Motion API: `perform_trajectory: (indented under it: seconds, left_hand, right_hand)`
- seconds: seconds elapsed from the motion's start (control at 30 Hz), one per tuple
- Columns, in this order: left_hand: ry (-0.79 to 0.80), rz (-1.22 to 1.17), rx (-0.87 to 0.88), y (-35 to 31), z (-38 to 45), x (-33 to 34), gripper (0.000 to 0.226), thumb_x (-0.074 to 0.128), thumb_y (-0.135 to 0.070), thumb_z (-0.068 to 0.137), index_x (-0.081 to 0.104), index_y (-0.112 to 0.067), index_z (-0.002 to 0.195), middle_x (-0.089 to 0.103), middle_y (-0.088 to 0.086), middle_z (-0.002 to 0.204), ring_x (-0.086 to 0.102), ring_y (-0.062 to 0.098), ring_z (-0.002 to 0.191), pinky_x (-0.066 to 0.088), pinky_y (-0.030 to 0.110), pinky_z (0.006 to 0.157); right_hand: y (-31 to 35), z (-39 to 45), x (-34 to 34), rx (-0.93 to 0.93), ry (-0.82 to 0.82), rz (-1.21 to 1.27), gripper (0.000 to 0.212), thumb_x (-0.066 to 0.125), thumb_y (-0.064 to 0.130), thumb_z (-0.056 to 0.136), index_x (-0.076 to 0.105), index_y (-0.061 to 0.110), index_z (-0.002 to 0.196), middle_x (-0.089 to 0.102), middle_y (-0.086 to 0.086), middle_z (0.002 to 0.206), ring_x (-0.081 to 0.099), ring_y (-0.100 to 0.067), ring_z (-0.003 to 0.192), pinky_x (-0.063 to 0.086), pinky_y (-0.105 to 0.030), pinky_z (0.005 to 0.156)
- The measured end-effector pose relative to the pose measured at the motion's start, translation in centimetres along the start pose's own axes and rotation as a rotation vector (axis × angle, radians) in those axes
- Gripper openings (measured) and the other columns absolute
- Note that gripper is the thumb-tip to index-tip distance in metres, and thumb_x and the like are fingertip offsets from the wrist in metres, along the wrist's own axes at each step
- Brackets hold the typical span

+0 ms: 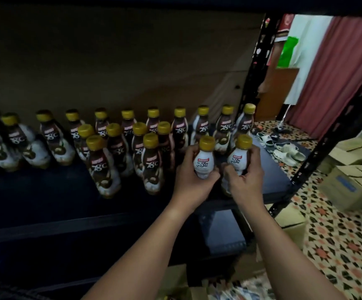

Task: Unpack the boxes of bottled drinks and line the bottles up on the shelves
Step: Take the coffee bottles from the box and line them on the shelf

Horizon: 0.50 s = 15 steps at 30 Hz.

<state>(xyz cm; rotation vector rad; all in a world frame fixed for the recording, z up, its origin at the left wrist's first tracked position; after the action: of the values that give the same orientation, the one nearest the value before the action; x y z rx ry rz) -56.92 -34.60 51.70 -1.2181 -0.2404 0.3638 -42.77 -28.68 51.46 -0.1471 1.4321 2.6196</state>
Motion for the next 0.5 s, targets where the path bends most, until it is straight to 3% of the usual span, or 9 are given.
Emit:
perform_trajectory:
  seconds: [0.13, 0.27, 0.33, 0.5]
  left_hand:
    - [0.017, 0.029, -0.013, 1.8, 1.3, 0.8, 0.049, 0.073, -0.008, 0.077, 0.052, -0.03, 0.115, 0.07, -0.004, 0.094, 0.07, 0.018, 0.091, 0.059, 0.04, 0.082]
    - [0.003, 0.054, 0.026, 2.1, 2.4, 1.1, 0.046, 0.075, -0.004, 0.084, 0.052, -0.026, 0.117, 0.067, -0.012, 0.095, 0.068, 0.008, 0.091, 0.055, 0.025, 0.08]
    - [-0.006, 0.068, 0.046, 2.2, 2.7, 1.1, 0.046, 0.075, -0.003, 0.085, 0.051, -0.03, 0.114, 0.067, -0.014, 0.094, 0.067, 0.006, 0.088, 0.055, 0.025, 0.077]
    - [-0.024, 0.076, 0.063, 2.6, 3.1, 1.3, 0.048, 0.076, -0.007, 0.087, 0.049, -0.021, 0.124, 0.069, -0.003, 0.102, 0.069, 0.009, 0.088, 0.058, 0.029, 0.075]
  right_hand:
    - [-1.7, 0.7, -1.1, 0.012, 0.009, -0.009, 0.047, 0.068, 0.007, 0.083, 0.045, 0.026, 0.12, 0.063, 0.026, 0.087, 0.063, -0.005, 0.074, 0.051, -0.024, 0.066]
    - [-2.8, 1.6, -1.0, 0.056, 0.083, 0.057, 0.05, 0.062, -0.002, 0.085, 0.044, 0.02, 0.126, 0.062, 0.027, 0.09, 0.061, -0.002, 0.077, 0.05, -0.018, 0.068]
    - [-3.0, 1.9, -0.7, 0.076, 0.108, 0.083, 0.05, 0.062, -0.002, 0.085, 0.045, 0.02, 0.127, 0.063, 0.026, 0.09, 0.062, -0.002, 0.078, 0.049, -0.018, 0.068]
    - [-2.9, 2.7, -0.2, 0.124, 0.121, 0.146, 0.049, 0.061, 0.009, 0.077, 0.048, 0.03, 0.12, 0.066, 0.021, 0.09, 0.064, -0.007, 0.082, 0.052, -0.023, 0.071]
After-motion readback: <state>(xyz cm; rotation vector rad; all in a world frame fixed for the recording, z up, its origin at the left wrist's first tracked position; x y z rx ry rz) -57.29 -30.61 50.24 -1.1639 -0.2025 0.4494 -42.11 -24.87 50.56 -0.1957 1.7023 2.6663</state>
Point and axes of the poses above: each hand's wrist, its own z-axis towards the middle knuckle, its own x-axis out of the palm, y = z × x, the point moved 4 cm from there along z, towards the middle knuckle
